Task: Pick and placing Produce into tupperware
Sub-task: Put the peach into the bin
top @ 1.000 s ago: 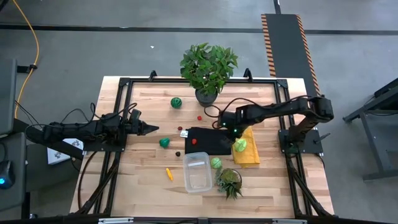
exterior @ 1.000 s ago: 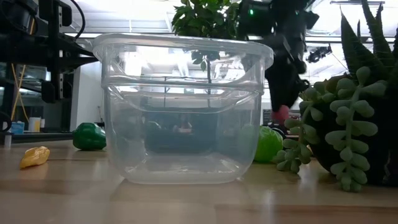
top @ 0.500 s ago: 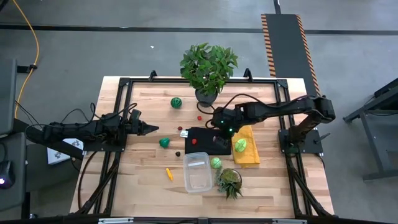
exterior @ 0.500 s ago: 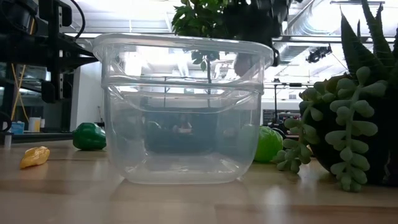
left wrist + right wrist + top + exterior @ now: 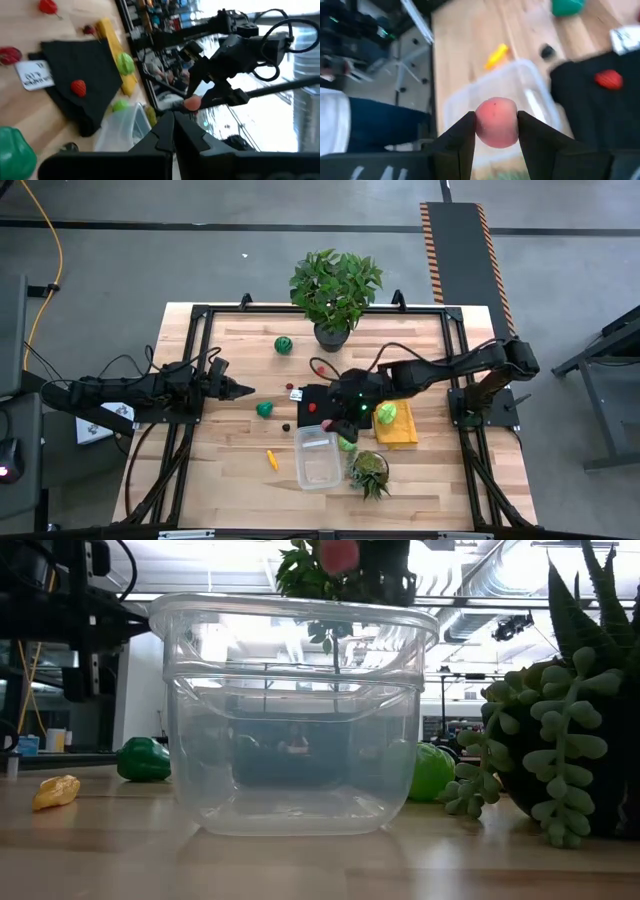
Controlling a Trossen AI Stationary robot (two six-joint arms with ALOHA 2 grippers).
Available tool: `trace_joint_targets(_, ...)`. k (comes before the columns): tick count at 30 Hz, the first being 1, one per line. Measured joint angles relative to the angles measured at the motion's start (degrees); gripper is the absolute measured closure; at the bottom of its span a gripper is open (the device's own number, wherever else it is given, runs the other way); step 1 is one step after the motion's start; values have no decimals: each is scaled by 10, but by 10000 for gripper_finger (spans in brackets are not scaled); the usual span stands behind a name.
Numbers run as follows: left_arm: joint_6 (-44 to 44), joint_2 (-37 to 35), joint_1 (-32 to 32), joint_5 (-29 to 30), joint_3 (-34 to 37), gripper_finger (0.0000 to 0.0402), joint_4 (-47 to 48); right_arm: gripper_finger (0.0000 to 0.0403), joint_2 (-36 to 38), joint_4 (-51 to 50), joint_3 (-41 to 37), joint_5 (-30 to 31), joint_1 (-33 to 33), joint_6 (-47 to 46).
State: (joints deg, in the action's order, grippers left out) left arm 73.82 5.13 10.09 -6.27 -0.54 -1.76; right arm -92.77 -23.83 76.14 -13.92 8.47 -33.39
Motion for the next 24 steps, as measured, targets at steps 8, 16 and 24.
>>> trace_joint_targets(8,-1,0,0,-38,0,401,-9,280,-18,48,0,19,27,-19)
trace_joint_targets(16,-2,0,0,-47,0,401,-12,280,-39,48,0,33,47,-25)
trace_joint_targets(24,0,0,0,-51,0,401,-12,280,-56,48,0,65,66,-26)
